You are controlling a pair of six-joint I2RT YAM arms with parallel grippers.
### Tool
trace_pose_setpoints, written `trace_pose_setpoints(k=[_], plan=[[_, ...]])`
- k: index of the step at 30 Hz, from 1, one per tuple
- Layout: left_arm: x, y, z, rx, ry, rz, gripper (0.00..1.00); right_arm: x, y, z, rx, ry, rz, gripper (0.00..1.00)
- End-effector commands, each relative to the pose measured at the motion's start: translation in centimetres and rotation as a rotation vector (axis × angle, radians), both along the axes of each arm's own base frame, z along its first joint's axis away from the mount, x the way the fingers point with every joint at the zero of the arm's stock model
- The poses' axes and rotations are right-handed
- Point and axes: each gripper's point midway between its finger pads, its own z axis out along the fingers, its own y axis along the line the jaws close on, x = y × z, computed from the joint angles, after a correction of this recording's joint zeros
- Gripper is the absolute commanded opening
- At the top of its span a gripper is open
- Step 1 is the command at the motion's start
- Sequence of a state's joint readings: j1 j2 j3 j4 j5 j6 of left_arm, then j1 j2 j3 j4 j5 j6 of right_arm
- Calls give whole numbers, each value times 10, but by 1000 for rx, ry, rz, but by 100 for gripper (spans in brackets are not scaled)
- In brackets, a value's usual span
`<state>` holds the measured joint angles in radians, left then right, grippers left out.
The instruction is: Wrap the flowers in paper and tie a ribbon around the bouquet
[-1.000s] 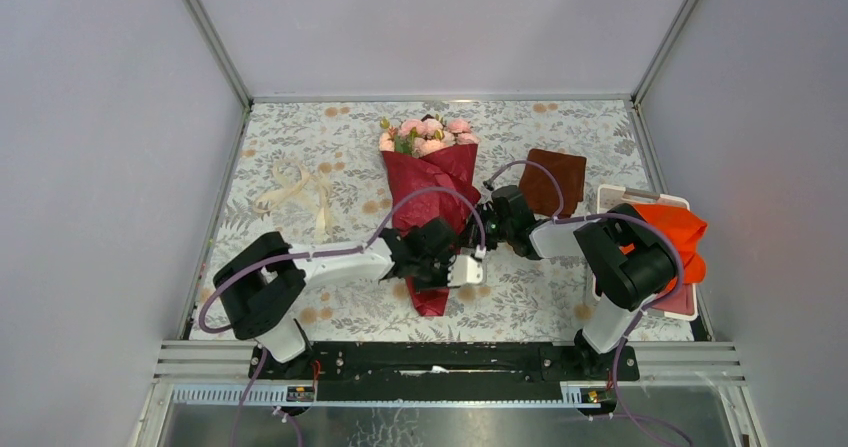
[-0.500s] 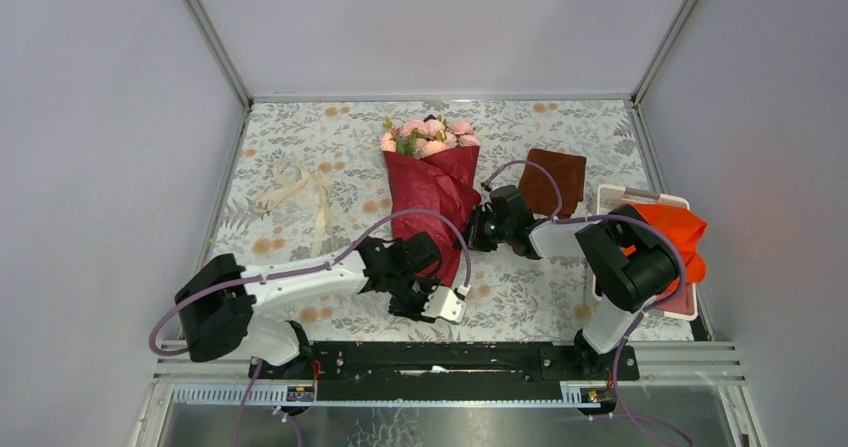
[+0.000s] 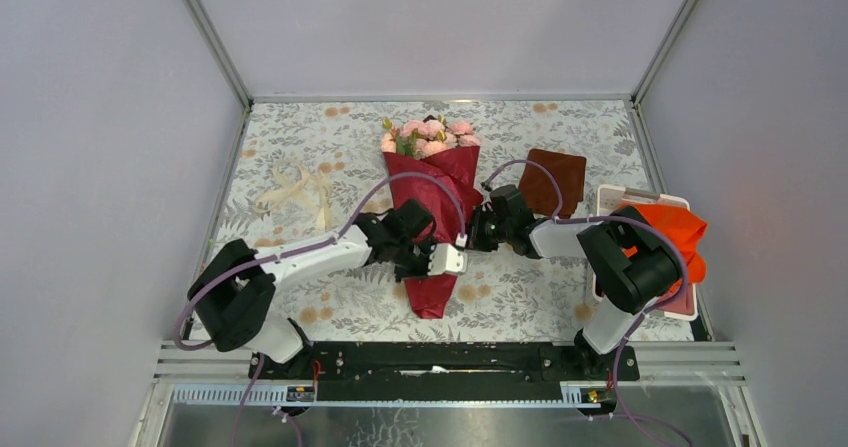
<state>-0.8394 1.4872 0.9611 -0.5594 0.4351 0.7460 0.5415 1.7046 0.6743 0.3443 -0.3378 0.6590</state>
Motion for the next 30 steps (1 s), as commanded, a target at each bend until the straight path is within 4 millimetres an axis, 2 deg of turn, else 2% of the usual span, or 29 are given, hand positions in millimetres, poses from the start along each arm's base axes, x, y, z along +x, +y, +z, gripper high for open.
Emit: trace_pose_setpoints(k=[1, 6, 10, 12, 14, 17, 19, 21, 23, 24, 26, 27, 28, 30], plan=[[-18, 13, -32, 86, -19, -38, 13, -1, -12, -5, -76, -5, -8, 2], [-73, 39, -68, 239, 0, -168, 12, -2, -13, -6, -83, -4, -8, 2], [-95, 49, -74, 255, 46, -213, 12, -1, -14, -6, -87, -7, -7, 2], [-99, 46, -67, 233, 58, -224, 12, -1, -15, -6, -92, -7, -8, 2], [-99, 39, -51, 194, 48, -240, 13, -1, -15, -6, -97, -7, -7, 2], [-100, 30, -21, 123, 29, -284, 15, -1, -16, -5, -102, -10, -8, 2], [-94, 23, 4, 66, -6, -284, 16, -1, -16, -6, -106, -9, -4, 2], [-73, 15, 34, -35, -25, -221, 16, -1, -17, -6, -113, -9, 0, 2], [-30, 12, 62, -134, -36, -80, 16, -2, -18, -7, -119, -9, 5, 2], [-3, 13, 69, -155, -49, 10, 17, -2, -18, -7, -120, -8, 7, 2], [56, 25, 71, -162, -62, 215, 17, -3, -18, -7, -123, -7, 10, 2], [79, 29, 68, -159, -51, 295, 16, -4, -18, -8, -123, -5, 12, 2], [99, 32, 64, -160, -34, 364, 16, -4, -18, -8, -124, -3, 16, 2], [126, 31, 58, -178, 28, 456, 16, -5, -18, -10, -127, 5, 20, 2]])
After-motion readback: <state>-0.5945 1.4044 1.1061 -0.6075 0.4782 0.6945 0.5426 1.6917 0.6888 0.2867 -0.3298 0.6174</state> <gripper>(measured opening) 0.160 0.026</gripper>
